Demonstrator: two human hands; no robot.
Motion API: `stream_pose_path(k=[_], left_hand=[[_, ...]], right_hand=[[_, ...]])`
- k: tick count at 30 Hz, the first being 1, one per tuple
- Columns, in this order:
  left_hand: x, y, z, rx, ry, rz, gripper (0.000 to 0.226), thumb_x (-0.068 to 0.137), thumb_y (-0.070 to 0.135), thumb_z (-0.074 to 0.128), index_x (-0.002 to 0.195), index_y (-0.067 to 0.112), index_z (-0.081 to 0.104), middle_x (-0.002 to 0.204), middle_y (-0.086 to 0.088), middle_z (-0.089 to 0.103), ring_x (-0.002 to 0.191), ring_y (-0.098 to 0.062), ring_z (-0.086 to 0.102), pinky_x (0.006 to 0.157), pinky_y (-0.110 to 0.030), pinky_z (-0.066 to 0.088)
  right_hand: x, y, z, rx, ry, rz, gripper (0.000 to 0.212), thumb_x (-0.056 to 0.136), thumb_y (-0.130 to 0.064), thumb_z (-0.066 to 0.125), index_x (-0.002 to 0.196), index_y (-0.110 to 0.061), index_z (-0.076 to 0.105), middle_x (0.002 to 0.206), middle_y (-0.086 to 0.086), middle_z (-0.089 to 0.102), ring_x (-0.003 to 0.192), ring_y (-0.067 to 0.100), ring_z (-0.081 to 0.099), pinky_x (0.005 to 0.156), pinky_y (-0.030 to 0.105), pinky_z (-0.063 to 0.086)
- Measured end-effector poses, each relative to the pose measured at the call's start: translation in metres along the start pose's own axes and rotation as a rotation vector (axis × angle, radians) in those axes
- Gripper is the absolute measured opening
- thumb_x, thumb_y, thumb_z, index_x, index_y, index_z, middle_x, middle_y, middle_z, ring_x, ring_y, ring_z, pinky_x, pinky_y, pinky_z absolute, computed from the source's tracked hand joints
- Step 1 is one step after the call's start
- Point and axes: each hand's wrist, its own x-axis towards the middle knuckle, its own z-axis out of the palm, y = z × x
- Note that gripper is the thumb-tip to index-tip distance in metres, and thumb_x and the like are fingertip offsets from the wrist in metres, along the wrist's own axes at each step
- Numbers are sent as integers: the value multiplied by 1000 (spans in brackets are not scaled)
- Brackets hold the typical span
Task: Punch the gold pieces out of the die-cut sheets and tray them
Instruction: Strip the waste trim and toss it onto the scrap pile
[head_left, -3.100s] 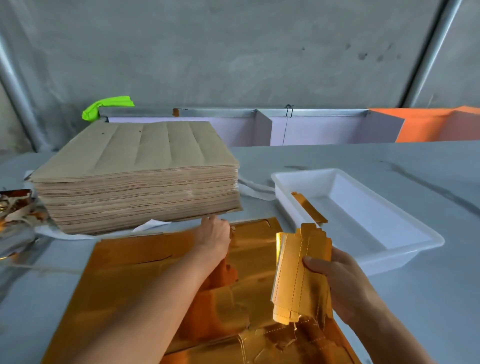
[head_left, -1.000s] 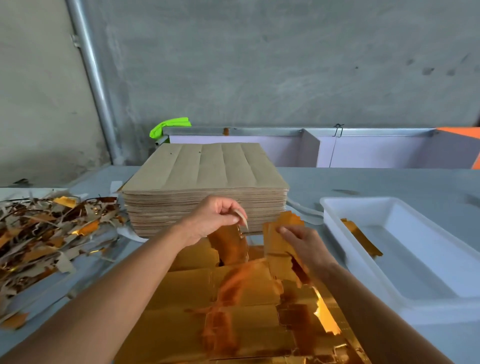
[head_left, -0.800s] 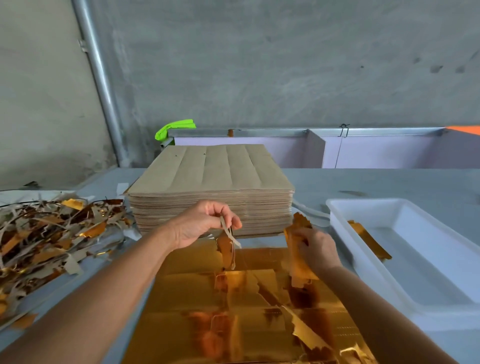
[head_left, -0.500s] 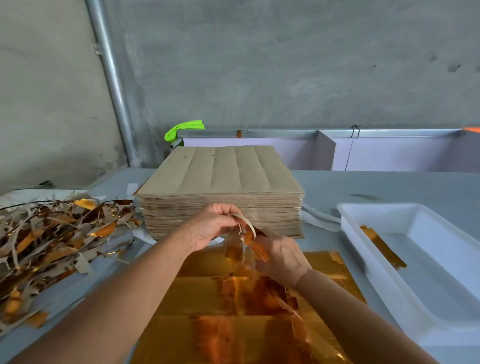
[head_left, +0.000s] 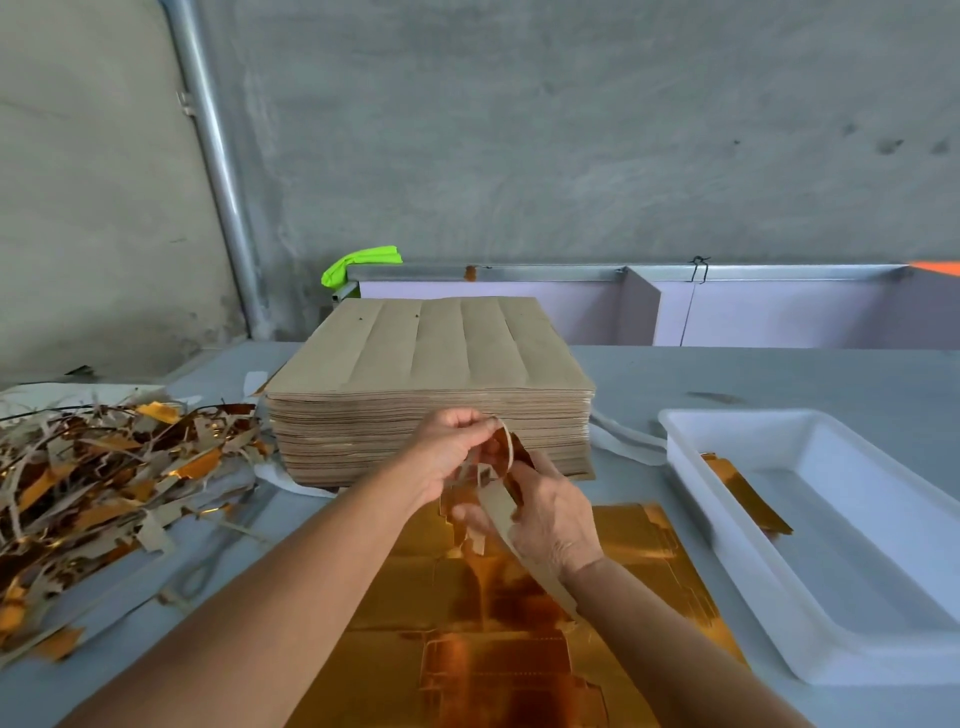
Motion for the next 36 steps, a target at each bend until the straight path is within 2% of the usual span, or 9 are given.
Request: stream_pose_path(k=[4, 9, 12, 15, 22, 25, 30, 33, 36], left_hand=[[-1, 2, 3, 3, 8, 15, 10, 89, 17, 64, 80, 14, 67, 74, -2, 68, 69, -15, 63, 68, -34, 55], [-8, 8, -1, 122, 8, 54, 7, 90, 18, 63, 89, 16, 70, 89, -3, 71, 89, -20, 67, 85, -42, 56], [-12, 11, -4, 270, 6, 84, 7, 89, 19, 65, 95, 22, 68, 100, 0, 68, 100, -20, 63, 82, -35, 56], [-17, 14, -5, 397, -44, 103, 21, 88, 15, 65, 108, 22, 65, 104, 4, 64, 94, -17, 63, 70, -26, 53], [-29, 19, -2, 515, -188, 125, 49, 80, -2, 59, 124, 18, 58, 120, -1, 59, 104, -18, 57, 92, -35, 51], [-27, 17, 1, 731, -179, 189, 57, 78, -7, 62, 130, 14, 53, 127, -1, 56, 114, -14, 52, 90, -23, 45], [-14, 1, 5, 882, 51, 365, 25, 84, 6, 68, 107, 12, 60, 108, -3, 61, 99, -16, 60, 81, -23, 49], [-7, -2, 3, 885, 103, 411, 5, 87, 12, 65, 90, 16, 66, 86, 5, 61, 79, -8, 59, 68, -17, 45], [0, -2, -3, 852, 108, 415, 8, 90, 14, 61, 93, 12, 68, 87, 2, 65, 74, -10, 59, 67, -19, 46]], right_hand=[[3, -4, 1, -44, -57, 126, 31, 83, -16, 65, 114, -14, 62, 117, 1, 53, 96, 21, 59, 80, 26, 51], [4, 1, -3, -2, -13, 171, 13, 91, -10, 54, 92, -9, 67, 101, 6, 64, 84, 19, 61, 80, 29, 53], [1, 2, -3, 83, 47, 208, 18, 94, -12, 52, 87, -8, 68, 93, 6, 66, 82, 21, 63, 79, 34, 55], [-1, 2, -7, 117, 83, 218, 20, 93, -15, 52, 82, -9, 68, 87, 6, 68, 77, 22, 63, 75, 36, 55], [-1, 8, -12, 179, 132, 250, 21, 94, -13, 53, 82, -6, 69, 80, 6, 64, 73, 22, 60, 70, 35, 54], [-1, 10, -19, 232, 145, 279, 19, 93, -14, 55, 84, -9, 70, 77, 3, 61, 70, 18, 57, 63, 27, 49], [-4, 18, -29, 434, 89, 366, 17, 94, -15, 55, 95, -9, 71, 86, 7, 66, 78, 23, 66, 71, 35, 58], [-6, 26, -32, 570, 60, 459, 16, 94, -16, 56, 90, -13, 71, 82, 5, 67, 68, 15, 62, 59, 25, 54], [-6, 35, -35, 648, 53, 515, 17, 93, -20, 58, 81, -16, 70, 81, 3, 66, 68, 13, 60, 55, 18, 46]])
